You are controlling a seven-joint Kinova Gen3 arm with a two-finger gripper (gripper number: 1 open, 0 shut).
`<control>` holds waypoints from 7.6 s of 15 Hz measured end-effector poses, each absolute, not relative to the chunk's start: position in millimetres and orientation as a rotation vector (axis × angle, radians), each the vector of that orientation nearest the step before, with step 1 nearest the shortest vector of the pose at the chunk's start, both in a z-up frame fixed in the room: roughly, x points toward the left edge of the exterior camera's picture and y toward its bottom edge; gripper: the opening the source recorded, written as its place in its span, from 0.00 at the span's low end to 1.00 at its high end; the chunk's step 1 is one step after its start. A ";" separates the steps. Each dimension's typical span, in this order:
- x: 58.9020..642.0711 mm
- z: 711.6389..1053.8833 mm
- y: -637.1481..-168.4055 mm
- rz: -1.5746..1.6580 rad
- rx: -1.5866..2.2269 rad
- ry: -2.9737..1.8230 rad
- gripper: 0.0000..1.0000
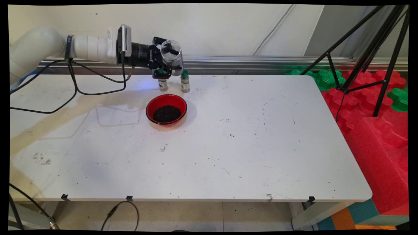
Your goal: Pour the black seasoning powder in the red bowl
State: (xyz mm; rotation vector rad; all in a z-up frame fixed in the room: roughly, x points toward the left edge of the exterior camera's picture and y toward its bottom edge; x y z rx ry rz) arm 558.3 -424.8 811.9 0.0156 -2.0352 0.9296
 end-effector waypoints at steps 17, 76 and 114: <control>568.0 801.7 -424.6 1.312 -0.418 -2.087 0.00; 559.6 787.8 -418.6 1.809 -1.640 -1.850 0.00; 555.5 794.8 -408.4 1.945 -1.961 -1.649 0.00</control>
